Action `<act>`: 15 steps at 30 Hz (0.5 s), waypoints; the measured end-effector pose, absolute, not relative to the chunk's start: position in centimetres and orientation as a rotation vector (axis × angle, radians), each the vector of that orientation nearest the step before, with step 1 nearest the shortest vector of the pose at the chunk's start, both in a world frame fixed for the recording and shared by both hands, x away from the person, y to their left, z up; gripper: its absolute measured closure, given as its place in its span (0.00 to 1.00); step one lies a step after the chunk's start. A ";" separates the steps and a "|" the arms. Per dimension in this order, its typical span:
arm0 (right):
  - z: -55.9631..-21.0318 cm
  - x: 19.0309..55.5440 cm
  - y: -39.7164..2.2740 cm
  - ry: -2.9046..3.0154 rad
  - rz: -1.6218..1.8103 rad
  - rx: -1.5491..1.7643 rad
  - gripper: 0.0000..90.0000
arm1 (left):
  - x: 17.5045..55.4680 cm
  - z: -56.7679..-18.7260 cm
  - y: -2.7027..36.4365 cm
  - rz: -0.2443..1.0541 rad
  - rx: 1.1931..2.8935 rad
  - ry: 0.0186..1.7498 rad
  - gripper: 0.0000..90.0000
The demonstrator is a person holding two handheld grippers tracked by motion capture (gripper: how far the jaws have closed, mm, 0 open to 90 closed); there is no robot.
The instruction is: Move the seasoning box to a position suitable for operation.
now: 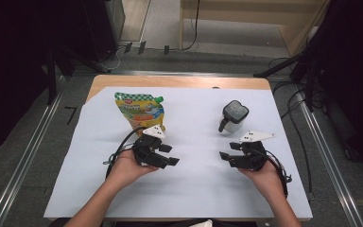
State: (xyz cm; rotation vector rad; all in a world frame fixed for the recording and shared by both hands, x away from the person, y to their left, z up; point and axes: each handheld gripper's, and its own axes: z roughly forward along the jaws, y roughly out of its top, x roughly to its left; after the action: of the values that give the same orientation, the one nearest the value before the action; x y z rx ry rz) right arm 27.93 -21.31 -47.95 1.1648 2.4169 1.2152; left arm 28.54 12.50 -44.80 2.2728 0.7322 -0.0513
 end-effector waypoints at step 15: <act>-46.1 29.6 -23.6 2.334 1.202 1.176 0.46 | 27.7 -44.5 12.7 -0.027 2.276 0.709 0.44</act>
State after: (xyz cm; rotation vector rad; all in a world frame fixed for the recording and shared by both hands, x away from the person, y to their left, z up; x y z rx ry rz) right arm 29.57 -23.61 -46.13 1.1761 2.3337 1.2024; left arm 27.71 12.73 -44.47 2.2762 0.7090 -0.0275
